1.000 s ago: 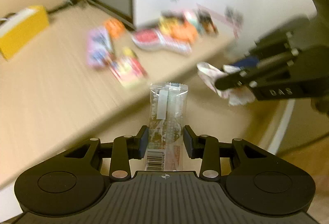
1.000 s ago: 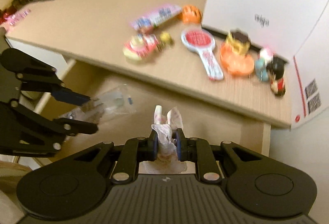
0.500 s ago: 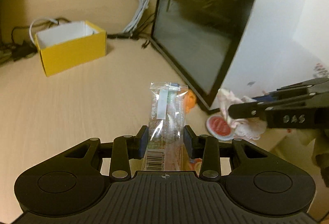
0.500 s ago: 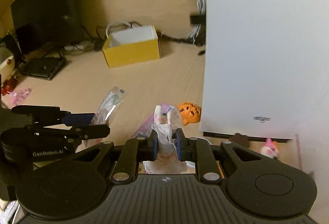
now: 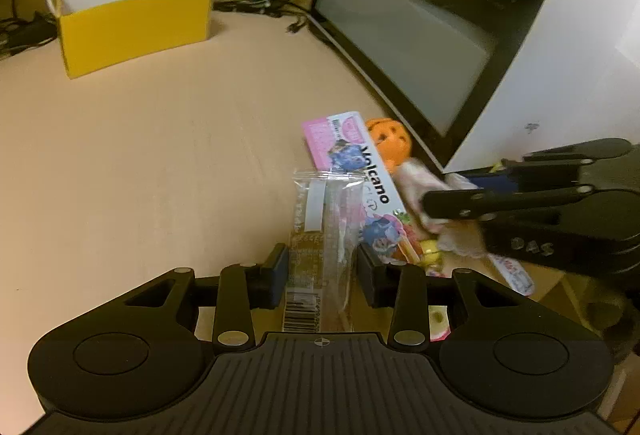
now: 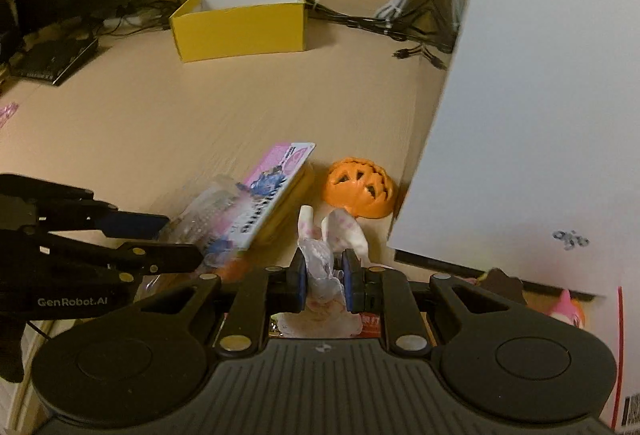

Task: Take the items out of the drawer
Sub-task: 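Carry the plastic bag and tissue up onto the desk with both tools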

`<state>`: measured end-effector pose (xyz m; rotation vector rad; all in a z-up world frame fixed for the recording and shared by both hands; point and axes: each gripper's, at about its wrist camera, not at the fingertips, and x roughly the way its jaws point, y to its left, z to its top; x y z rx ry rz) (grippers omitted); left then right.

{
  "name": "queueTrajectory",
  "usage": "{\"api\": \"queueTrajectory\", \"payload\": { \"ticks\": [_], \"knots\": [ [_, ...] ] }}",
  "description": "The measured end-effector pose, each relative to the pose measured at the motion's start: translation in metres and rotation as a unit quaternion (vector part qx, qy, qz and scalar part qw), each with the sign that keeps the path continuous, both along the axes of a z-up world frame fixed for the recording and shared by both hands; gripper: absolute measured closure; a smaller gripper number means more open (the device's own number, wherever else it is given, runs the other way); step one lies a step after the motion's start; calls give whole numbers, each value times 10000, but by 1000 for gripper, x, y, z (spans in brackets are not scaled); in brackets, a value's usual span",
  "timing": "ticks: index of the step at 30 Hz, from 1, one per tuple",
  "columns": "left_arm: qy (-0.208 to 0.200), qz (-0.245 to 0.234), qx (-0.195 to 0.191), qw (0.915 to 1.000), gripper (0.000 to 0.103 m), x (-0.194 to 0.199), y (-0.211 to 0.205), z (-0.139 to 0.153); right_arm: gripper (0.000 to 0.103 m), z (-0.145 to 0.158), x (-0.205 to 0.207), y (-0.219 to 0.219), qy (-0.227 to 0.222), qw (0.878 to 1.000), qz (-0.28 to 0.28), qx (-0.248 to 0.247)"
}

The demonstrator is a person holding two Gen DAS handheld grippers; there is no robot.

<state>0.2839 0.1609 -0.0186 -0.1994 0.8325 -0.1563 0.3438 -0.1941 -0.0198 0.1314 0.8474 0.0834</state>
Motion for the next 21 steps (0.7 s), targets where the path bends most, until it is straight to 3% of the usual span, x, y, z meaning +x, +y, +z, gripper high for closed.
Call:
{"api": "queueTrajectory", "payload": {
  "ticks": [7, 10, 14, 21],
  "knots": [
    [-98, -259, 90, 9996, 60, -1, -13, -2, 84, -4, 0, 8, -92, 9996, 129, -253],
    [-143, -219, 125, 9996, 60, -4, -14, 1, 76, -3, 1, 8, -115, 9994, 127, -286],
    [-114, -146, 222, 9996, 59, -7, -10, 5, 49, -6, 4, 5, -64, 9995, -1, -302],
    [-239, 75, 179, 9995, 60, -16, 5, 18, 41, -1, -7, -5, -214, 9993, -188, -233]
  ]
}}
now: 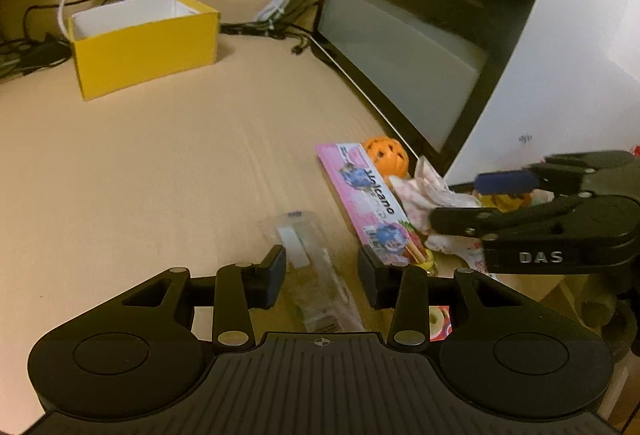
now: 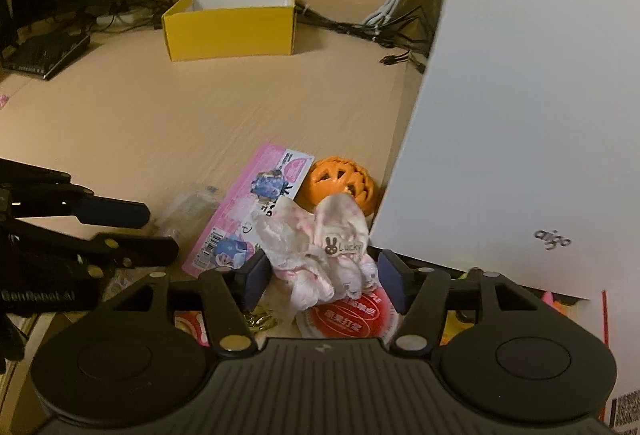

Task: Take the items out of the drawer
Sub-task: 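Carry the plastic bag and tissue up onto the desk with both tools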

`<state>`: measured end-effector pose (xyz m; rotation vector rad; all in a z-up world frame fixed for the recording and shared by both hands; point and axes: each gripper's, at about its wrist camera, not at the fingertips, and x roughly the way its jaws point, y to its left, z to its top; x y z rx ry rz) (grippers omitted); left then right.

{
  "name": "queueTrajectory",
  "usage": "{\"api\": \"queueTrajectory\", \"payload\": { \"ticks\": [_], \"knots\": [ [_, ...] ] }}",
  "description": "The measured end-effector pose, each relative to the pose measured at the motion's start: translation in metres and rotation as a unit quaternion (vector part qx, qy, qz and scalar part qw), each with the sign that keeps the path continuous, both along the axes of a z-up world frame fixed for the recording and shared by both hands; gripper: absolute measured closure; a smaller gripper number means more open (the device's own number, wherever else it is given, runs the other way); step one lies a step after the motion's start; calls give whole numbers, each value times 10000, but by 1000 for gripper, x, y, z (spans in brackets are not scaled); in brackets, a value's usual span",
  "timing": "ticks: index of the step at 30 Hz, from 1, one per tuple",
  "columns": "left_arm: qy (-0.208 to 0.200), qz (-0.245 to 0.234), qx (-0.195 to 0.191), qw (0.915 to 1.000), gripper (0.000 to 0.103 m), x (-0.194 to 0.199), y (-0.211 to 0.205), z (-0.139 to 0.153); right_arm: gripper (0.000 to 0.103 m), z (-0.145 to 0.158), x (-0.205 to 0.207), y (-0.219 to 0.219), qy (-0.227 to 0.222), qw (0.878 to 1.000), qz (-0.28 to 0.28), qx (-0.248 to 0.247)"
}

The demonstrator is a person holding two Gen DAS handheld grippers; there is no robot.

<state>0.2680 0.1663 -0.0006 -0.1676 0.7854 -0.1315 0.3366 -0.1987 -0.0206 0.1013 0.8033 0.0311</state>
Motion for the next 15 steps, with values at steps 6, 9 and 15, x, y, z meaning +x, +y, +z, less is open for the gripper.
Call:
{"api": "queueTrajectory", "payload": {
  "ticks": [6, 9, 15],
  "knots": [
    [-37, 105, 100, 9999, 60, -11, 6, 6, 38, 10, -16, -2, -140, 9997, -174, -23],
    [-29, 133, 16, 9999, 60, -15, 7, 5, 37, 10, -21, -2, -142, 9996, -247, -38],
    [138, 15, -113, 9998, 60, -9, 2, -5, 36, 4, -26, -3, -73, 9995, -310, 57]
  ]
}}
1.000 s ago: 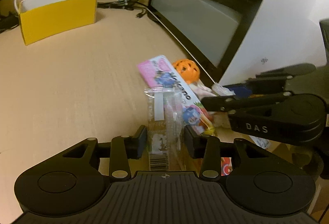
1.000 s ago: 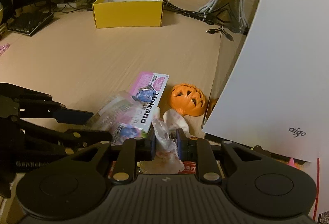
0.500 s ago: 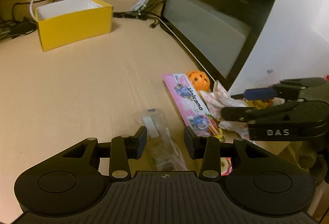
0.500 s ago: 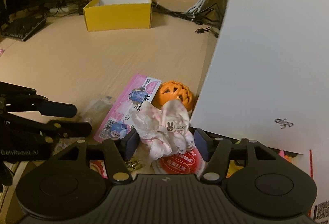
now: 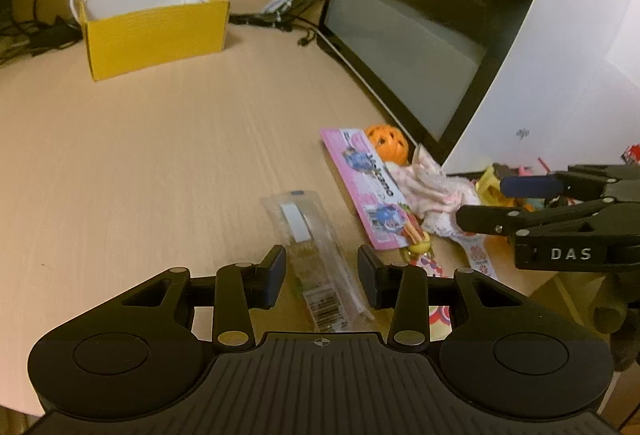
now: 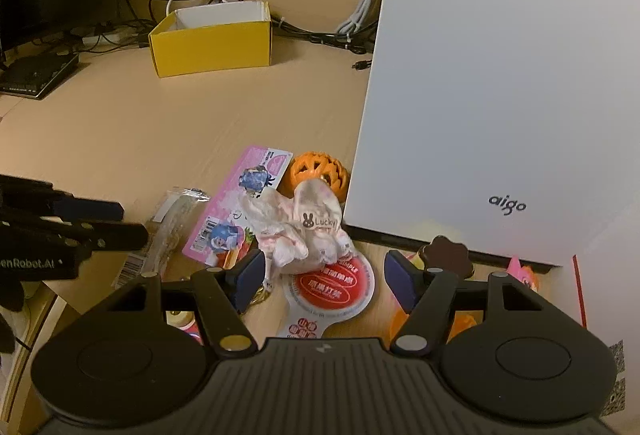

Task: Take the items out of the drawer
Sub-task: 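Carry the plastic bag and tissue up onto the desk with both tools, then release the plastic bag and tissue on the desk beside the Volcano package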

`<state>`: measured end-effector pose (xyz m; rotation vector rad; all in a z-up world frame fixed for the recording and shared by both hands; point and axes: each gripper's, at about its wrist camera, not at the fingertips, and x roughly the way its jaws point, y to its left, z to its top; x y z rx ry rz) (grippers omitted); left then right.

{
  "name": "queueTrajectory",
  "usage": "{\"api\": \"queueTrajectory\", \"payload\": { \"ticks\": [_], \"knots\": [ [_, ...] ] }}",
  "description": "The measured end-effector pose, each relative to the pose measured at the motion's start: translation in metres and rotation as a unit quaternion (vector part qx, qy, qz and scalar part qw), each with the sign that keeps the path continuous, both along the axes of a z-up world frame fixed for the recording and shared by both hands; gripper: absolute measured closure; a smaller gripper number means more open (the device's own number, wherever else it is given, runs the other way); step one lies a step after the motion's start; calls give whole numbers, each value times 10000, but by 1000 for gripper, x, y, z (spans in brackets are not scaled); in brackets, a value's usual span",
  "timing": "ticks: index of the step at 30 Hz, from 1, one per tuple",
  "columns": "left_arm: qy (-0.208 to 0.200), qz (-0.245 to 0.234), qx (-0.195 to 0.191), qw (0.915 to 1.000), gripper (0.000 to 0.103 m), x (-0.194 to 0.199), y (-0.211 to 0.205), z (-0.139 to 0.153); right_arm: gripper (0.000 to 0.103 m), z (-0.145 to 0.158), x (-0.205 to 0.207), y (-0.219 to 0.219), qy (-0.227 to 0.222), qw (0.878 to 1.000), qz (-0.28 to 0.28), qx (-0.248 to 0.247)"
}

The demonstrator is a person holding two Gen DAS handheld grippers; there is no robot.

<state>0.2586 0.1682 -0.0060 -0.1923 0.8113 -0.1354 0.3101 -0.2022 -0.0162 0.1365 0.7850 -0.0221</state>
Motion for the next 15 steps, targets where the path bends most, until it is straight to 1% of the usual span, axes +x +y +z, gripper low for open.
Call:
{"api": "queueTrajectory", "payload": {
  "ticks": [9, 15],
  "knots": [
    [104, -92, -19, 9999, 60, 24, -10, -13, 36, -5, 3, -2, 16, 10000, 30, 72],
    [-38, 0, -33, 10000, 60, 25, -5, -8, 37, -5, 0, -13, -164, 9998, -80, 128]
  ]
}}
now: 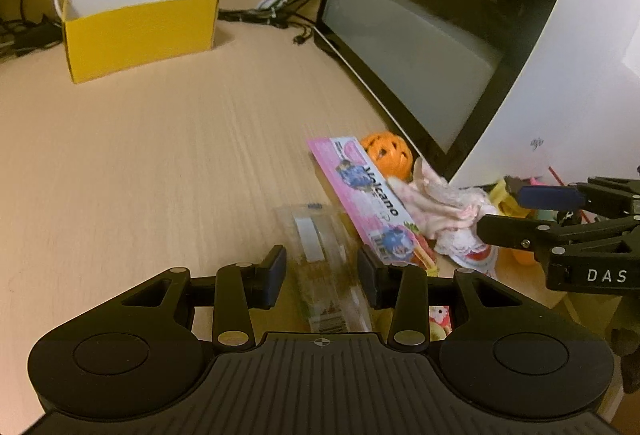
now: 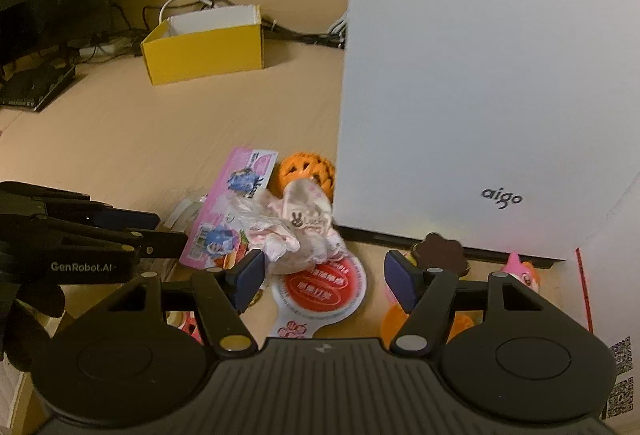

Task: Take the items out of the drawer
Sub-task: 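Release the plastic bag and tissue on the desk beside the Volcano package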

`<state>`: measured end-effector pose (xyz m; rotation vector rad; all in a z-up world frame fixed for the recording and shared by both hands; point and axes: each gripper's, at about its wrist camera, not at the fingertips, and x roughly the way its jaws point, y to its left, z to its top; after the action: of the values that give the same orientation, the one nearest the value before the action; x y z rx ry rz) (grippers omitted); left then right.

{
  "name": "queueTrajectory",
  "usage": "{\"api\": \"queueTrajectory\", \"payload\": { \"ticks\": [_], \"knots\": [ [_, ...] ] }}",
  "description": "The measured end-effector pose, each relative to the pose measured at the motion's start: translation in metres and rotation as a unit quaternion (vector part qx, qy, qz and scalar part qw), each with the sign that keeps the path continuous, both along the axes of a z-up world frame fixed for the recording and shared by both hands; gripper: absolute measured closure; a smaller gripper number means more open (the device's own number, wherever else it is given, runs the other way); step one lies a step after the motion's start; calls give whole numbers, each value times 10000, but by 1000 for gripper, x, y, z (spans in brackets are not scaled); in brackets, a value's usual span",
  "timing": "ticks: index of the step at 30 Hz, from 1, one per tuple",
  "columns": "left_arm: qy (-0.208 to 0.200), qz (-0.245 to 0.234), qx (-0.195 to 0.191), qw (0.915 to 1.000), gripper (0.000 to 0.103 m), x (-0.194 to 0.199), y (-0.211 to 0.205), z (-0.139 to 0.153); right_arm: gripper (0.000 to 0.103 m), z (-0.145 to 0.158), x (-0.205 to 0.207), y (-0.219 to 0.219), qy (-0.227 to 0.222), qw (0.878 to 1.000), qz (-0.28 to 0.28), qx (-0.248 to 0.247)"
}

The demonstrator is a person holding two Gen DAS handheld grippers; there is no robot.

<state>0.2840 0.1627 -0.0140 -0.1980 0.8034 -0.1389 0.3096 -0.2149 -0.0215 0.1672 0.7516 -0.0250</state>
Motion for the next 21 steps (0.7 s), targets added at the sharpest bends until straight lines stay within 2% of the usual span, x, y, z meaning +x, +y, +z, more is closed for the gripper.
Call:
{"api": "queueTrajectory", "payload": {
  "ticks": [6, 11, 15, 18, 21],
  "knots": [
    [-297, 275, 126, 9991, 60, -30, 18, 23, 36, 5, -12, -2, -135, 9998, -168, 39],
    [-606, 965, 249, 9932, 60, -81, 46, 40, 36, 12, -43, 8, -271, 9988, -411, 57],
    [-750, 1609, 222, 9839, 60, -132, 68, 41, 26, 18, -85, 20, -464, 9966, -651, 175],
    [-739, 1842, 284, 9797, 60, -166, 77, 38, 17, 19, -121, 32, -642, 9947, -783, 169],
    [-685, 2009, 302, 9767, 60, -203, 77, 33, 16, 14, -150, 47, -628, 9954, -707, 127]
  ]
}}
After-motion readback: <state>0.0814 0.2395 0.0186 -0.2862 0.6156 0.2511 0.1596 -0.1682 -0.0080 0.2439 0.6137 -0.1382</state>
